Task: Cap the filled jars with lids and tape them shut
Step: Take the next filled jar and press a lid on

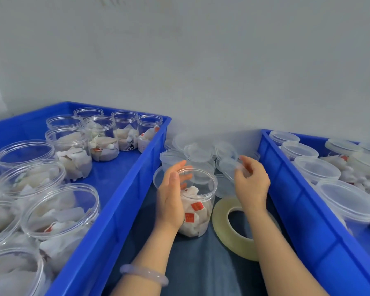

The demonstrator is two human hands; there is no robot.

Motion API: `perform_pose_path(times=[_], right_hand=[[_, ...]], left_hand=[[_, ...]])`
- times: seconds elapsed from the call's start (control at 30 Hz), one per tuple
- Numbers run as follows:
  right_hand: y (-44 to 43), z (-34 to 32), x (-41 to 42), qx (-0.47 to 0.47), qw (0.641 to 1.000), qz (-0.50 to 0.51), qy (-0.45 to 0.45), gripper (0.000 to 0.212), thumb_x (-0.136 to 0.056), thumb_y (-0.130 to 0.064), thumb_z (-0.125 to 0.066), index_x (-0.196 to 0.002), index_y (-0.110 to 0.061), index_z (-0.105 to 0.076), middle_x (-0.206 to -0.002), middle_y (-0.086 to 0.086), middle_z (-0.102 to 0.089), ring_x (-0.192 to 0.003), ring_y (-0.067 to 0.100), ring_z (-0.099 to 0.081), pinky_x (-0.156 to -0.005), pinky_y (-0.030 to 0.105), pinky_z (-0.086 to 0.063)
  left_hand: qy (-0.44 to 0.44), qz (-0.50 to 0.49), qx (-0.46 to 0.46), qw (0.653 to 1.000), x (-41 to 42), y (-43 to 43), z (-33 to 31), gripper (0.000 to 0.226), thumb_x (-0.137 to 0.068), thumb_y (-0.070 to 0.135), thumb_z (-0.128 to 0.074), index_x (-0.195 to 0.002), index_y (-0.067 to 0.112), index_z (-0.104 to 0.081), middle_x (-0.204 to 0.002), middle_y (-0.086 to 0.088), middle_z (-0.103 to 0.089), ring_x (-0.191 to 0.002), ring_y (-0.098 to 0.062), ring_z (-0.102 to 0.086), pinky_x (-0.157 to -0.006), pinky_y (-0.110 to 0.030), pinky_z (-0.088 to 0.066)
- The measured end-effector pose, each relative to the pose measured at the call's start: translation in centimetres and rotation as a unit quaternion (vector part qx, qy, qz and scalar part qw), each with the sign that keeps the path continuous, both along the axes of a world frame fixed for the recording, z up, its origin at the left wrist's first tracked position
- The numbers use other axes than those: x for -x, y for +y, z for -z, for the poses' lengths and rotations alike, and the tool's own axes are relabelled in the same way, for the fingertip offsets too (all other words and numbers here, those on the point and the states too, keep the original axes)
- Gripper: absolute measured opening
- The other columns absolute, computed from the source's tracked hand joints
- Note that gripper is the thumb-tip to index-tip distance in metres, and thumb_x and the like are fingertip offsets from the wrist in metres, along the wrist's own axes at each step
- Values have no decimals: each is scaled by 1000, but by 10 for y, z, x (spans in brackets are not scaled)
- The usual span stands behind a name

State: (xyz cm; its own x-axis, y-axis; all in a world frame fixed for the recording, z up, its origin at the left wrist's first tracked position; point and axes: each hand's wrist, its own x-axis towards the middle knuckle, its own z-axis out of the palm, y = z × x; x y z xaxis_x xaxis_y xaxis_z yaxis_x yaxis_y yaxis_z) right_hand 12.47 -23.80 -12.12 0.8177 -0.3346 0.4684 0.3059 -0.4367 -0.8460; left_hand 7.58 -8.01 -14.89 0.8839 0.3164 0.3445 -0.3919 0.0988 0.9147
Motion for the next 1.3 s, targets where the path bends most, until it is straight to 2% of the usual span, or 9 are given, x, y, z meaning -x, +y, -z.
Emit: perform_pose_path(times=[0.07, 0.2, 0.37, 0.57, 0.7, 0.77, 0.9, 1.03, 1.3], right_hand=[[15, -18, 20, 22, 993, -102, -47, 21, -86, -11, -65, -87, -32, -60, -100, -4, -63, -96, 11, -60, -80, 17, -45], [39, -35, 55, 59, 946, -320, -3, 27, -73, -37, -67, -89, -26, -49, -117, -19, -59, -104, -10, -54, -80, 12, -46], [55, -27, 65, 250, 933, -247, -77, 38, -76, -50, -62, -101, -21, -64, -121, -17, -61, -125, 5, -46, -101, 22, -37], [63, -31, 63, 243, 944, -215, -58, 32, -76, -28, -77, -107, -23, -73, -122, -7, -65, -120, 12, -55, -103, 27, -40], [65, -38, 63, 244, 944, -220, -36, 34, -74, -43, -71, -102, -25, -75, -117, -10, -67, -110, 4, -58, -98, 22, -42], [65, -37, 66, 244, 942, -223, -50, 46, -71, -55, -60, -100, -24, -76, -114, -10, -68, -105, 0, -56, -95, 15, -40], [60, -35, 64, 257, 932, -249, -57, 30, -74, -27, -75, -102, -18, -76, -116, -4, -68, -113, 13, -60, -100, 23, -41], [55, -39, 61, 240, 924, -291, -57, 34, -69, -25, -70, -100, -16, -76, -115, -3, -69, -107, 12, -62, -99, 29, -44], [53, -39, 53, 209, 924, -321, -19, 29, -70, -13, -79, -99, -20, -76, -114, -8, -69, -104, -1, -59, -93, 15, -42]], left_hand=[[9, -3, 10, 1000, 0, 0, 1, 49, -87, 53, -25, -113, 32, -61, -105, 13, -70, -104, -3, -63, -87, -19, -48], [-2, 3, 22, 1000, 3, 0, 1, 61, -85, 68, -26, -106, 28, -67, -103, 5, -72, -104, -11, -65, -92, -31, -49], [33, -2, 0, 999, 4, 1, 6, 78, -77, 80, -16, -98, 29, -71, -91, 5, -74, -90, -11, -69, -80, -30, -53], [47, -2, 21, 999, 2, 1, 5, 75, -87, 72, -13, -102, 25, -69, -91, 5, -74, -92, -8, -68, -78, -25, -52], [37, -9, 20, 999, 6, -1, 3, 74, -83, 64, -15, -107, 18, -68, -94, 3, -73, -93, -3, -67, -75, -15, -51], [24, -20, 17, 999, 8, -3, 2, 70, -85, 61, -16, -106, 19, -67, -94, 2, -72, -92, -5, -67, -76, -17, -51], [24, -30, 27, 999, 9, -4, 1, 69, -85, 59, -16, -94, 11, -65, -83, -1, -68, -83, -14, -65, -72, -21, -50], [5, -26, 33, 999, 8, -4, 1, 68, -90, 54, -17, -90, 5, -64, -79, -6, -67, -79, -15, -64, -71, -23, -49], [13, 29, 49, 998, 3, 1, 3, 67, -88, 63, -22, -106, 17, -67, -105, -13, -70, -108, -31, -63, -98, -57, -44]])
